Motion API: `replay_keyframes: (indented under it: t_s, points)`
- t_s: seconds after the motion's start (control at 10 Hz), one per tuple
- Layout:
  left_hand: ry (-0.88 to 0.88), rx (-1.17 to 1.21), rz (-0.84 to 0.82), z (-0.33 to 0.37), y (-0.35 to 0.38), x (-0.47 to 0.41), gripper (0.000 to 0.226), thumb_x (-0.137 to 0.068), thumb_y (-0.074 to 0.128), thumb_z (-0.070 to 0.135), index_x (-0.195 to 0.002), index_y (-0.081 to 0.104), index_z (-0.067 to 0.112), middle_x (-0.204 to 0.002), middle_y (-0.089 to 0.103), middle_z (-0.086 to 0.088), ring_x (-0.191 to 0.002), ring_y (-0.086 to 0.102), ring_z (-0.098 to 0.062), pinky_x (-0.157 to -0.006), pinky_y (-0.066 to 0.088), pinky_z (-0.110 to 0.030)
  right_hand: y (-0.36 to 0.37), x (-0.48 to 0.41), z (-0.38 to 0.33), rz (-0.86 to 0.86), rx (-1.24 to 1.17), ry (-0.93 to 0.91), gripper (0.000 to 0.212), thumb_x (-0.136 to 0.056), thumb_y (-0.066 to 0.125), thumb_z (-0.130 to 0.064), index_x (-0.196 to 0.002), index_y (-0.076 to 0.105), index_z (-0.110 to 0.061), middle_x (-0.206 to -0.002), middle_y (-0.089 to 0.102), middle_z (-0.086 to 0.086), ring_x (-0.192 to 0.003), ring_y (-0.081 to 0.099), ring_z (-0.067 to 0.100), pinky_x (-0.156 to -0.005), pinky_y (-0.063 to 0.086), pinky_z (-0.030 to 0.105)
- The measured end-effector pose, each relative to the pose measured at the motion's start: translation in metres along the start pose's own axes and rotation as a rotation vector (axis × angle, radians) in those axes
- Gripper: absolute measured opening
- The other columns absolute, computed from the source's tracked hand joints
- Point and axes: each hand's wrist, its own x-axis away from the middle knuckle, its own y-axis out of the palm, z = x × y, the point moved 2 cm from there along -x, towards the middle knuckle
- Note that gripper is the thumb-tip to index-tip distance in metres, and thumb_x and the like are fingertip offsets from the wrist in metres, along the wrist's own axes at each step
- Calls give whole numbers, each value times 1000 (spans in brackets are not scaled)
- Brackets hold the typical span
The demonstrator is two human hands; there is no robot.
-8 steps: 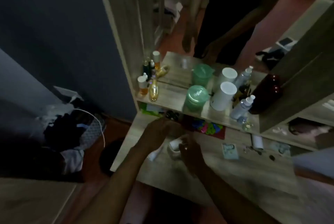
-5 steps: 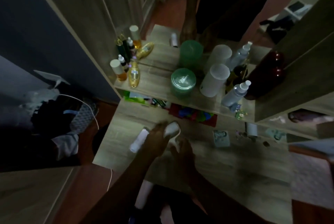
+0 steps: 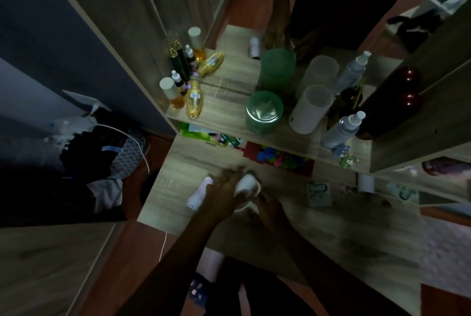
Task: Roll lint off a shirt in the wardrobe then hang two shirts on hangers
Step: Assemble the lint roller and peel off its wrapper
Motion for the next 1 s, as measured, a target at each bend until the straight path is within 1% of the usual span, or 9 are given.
replay_keyframes:
  t_s: [0.1, 0.2, 0.3, 0.4, 0.5, 0.6, 0.7, 0.8, 1.0]
  points:
    - [27, 243, 78, 1, -22, 23, 58, -94, 58, 44, -146, 42, 25, -144, 50, -3, -131, 45, -18, -107, 28, -22, 0, 3, -5, -199, -311, -36, 20, -87, 65, -30, -86, 77, -14, -83, 75, 4, -67, 73, 16, -57, 57, 22]
    - [-43, 532, 108, -9, -46, 51, 57, -92, 61, 48, -145, 42, 38, -144, 50, 8, -128, 48, -7, -109, 41, -34, -26, 18, -50, -318, -281, -43, 27, -79, 78, -15, -103, 71, -3, -99, 71, 13, -83, 70, 25, -75, 55, 33]
    - [-47, 772, 194, -17, -71, 87, 48, -94, 62, 37, -140, 46, 43, -141, 54, 12, -127, 53, -9, -104, 47, -36, -40, 28, -92, -226, -409, -114, 10, -90, 60, -9, -87, 66, -1, -81, 67, 19, -68, 65, 18, -62, 51, 37]
    - [-106, 942, 314, -25, -101, 121, 37, -97, 58, 22, -130, 53, 38, -119, 67, -6, -98, 68, -19, -76, 56, -29, -47, 49, -143, -286, -456, -193, 13, -89, 57, -16, -89, 66, -6, -77, 71, 15, -60, 71, 26, -55, 52, 34]
    - [-122, 1021, 400, -29, -132, 163, 32, -97, 53, 8, -122, 58, 26, -92, 71, 0, -73, 68, -9, -62, 52, -24, -48, 73, -193, -276, -467, -249, 26, -93, 54, -25, -92, 64, -1, -73, 65, 23, -54, 68, 36, -49, 54, 35]
    - [-49, 1028, 431, -37, -156, 205, 24, -97, 57, 21, -120, 59, 28, -102, 72, 0, -79, 70, -18, -65, 55, -29, -41, 92, -230, -304, -486, -287, 30, -100, 45, -33, -88, 61, -10, -73, 61, 17, -54, 63, 30, -52, 54, 35]
    - [-7, 1046, 468, -49, -175, 244, 29, -93, 61, 28, -121, 56, 29, -107, 69, -11, -72, 69, -26, -58, 55, -32, -37, 115, -265, -50, -180, -728, 14, -95, 53, -34, -92, 56, -21, -77, 67, 11, -62, 65, 28, -58, 56, 36]
    - [16, 1043, 553, -60, -190, 278, 29, -94, 61, 26, -121, 56, 33, -99, 70, -11, -69, 68, -20, -54, 52, -28, -18, 126, -288, 52, 79, -978, 50, -55, 89, -16, -95, 62, -5, -80, 70, 13, -66, 69, 26, -50, 55, 28]
    - [79, 1128, 706, -77, -199, 329, 23, -95, 57, 19, -117, 56, 26, -84, 70, -11, -55, 63, -18, -47, 49, -30, -8, 172, -344, 211, 24, -1286, 21, -84, 55, -21, -90, 61, -3, -69, 68, 11, -65, 61, 15, -56, 45, 25]
